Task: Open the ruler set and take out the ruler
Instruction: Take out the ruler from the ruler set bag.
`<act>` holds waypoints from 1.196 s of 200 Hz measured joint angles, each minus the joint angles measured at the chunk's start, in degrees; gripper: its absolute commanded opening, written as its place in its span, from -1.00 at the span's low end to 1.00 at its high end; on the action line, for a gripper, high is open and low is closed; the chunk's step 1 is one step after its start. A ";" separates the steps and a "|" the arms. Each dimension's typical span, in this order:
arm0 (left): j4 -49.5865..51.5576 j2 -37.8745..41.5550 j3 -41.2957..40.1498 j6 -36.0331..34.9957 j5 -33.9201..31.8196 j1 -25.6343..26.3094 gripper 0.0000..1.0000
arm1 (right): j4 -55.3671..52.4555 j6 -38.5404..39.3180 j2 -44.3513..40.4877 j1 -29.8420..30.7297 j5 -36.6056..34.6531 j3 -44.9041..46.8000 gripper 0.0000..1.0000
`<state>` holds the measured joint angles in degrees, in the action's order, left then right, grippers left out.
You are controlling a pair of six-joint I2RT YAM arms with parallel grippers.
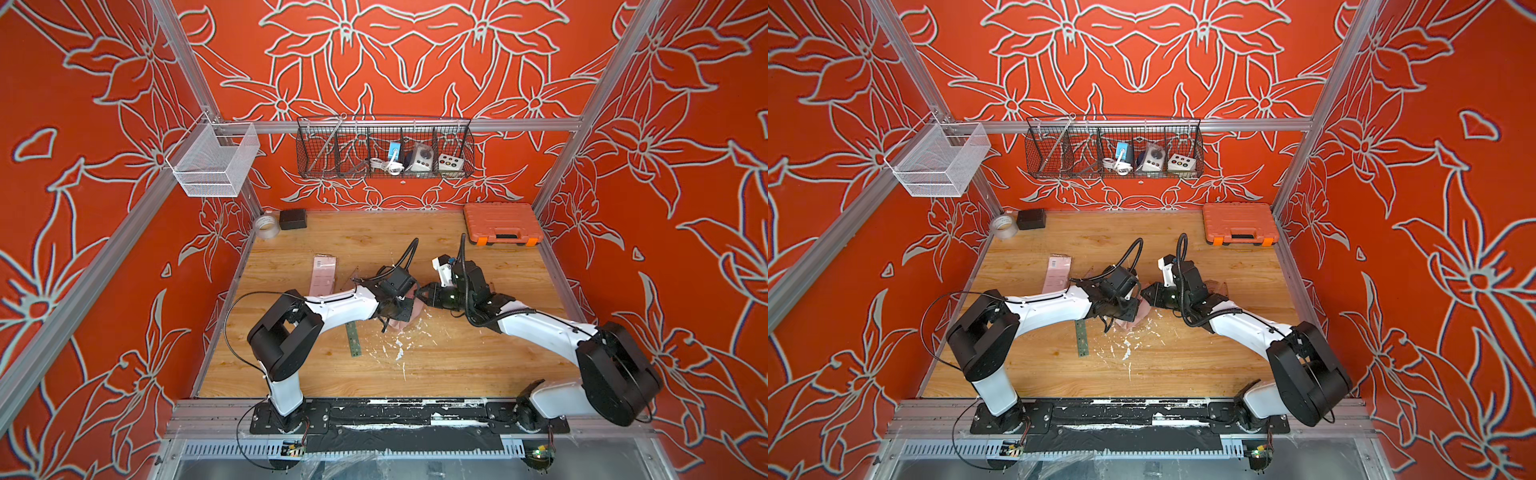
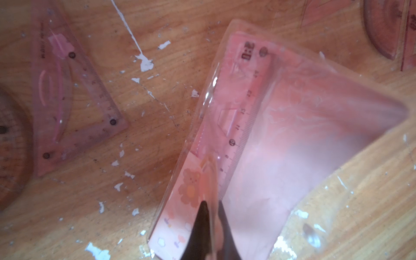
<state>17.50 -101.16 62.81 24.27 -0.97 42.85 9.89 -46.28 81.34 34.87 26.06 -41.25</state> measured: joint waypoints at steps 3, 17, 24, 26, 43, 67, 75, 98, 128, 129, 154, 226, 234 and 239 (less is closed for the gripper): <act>0.02 0.00 0.02 0.02 0.00 0.00 -1.00 | -0.07 -0.07 0.42 0.07 0.00 -0.04 -0.65; 0.00 0.00 0.04 0.04 -0.02 0.00 -1.00 | -0.68 -0.24 2.58 0.17 -0.07 -0.20 -0.67; 0.00 0.00 0.04 0.09 -0.02 0.00 -1.00 | -1.11 -0.46 3.76 0.17 -0.17 -0.31 -0.67; 0.00 0.00 0.04 0.09 0.00 0.00 -1.00 | -1.25 -0.50 4.07 0.17 -0.28 -0.31 -0.67; 0.00 0.00 0.04 0.17 0.00 0.02 -1.00 | -1.99 -0.70 6.40 0.17 -0.66 -0.37 -0.65; -0.37 0.02 0.02 0.07 0.04 0.02 -1.00 | -2.38 -0.81 9.51 0.17 -0.76 -1.29 -0.61; -0.57 0.04 0.02 -0.15 0.07 0.07 -1.00 | -2.25 -0.87 10.23 0.17 -0.72 -1.77 -0.59; -2.23 0.70 -0.81 -0.94 -0.07 0.87 -1.00 | -1.68 -1.01 11.30 0.33 -0.98 -3.10 -0.51; -5.35 3.28 -4.02 -1.36 -0.17 1.88 -1.00 | -0.39 -1.16 12.46 0.48 -1.25 -4.31 -0.48; -5.42 3.34 -4.11 -1.38 -0.17 1.88 -1.00 | -0.35 -1.18 12.57 0.48 -1.25 -4.35 -0.48; -7.02 4.94 -6.16 -1.57 -0.39 1.86 -1.00 | 0.17 -1.53 13.77 0.55 -1.33 -4.74 -0.48; -10.78 7.04 -9.68 -2.40 -0.44 1.84 -1.00 | 1.90 -2.43 17.79 0.76 -0.09 -7.08 -0.86; -10.75 7.04 -9.68 -2.43 -0.44 1.84 -1.00 | 2.19 -2.38 18.45 0.76 0.20 -7.39 -0.96; -10.71 7.04 -9.68 -2.43 -0.44 1.84 -1.00 | 2.43 -2.69 18.75 0.74 0.55 -7.48 -1.00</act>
<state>6.79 -94.13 53.12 21.85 -1.41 44.69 12.32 -48.97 100.09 35.62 26.61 -48.73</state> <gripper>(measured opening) 0.047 0.051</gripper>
